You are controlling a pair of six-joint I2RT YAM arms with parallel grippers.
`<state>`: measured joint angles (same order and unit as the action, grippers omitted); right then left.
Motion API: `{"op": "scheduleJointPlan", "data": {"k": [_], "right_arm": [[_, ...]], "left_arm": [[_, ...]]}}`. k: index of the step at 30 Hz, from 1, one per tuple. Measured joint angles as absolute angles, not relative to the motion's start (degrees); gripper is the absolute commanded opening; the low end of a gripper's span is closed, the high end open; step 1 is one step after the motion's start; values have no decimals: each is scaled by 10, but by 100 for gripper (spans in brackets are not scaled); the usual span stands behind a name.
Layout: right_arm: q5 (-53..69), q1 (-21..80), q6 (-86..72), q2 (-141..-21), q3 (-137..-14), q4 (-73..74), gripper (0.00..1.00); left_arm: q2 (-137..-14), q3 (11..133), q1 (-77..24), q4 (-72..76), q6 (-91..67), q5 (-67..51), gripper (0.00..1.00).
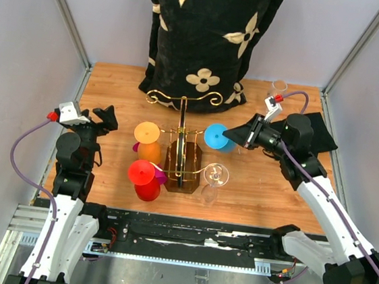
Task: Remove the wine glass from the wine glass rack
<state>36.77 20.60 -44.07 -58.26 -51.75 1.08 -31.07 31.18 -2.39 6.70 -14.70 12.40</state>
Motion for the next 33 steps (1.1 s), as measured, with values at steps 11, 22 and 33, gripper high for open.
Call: {"op": "scheduleJointPlan", "data": {"k": [11, 22, 33], "right_arm": [[344, 204, -449, -570, -517, 8, 1], [354, 238, -482, -649, -538, -72, 1], [314, 291, -452, -609, -547, -54, 1]], "left_arm": [[-310, 312, -24, 65, -149, 124, 91], [-308, 312, -24, 58, -149, 124, 93], [-306, 312, -24, 57, -152, 123, 93]]}}
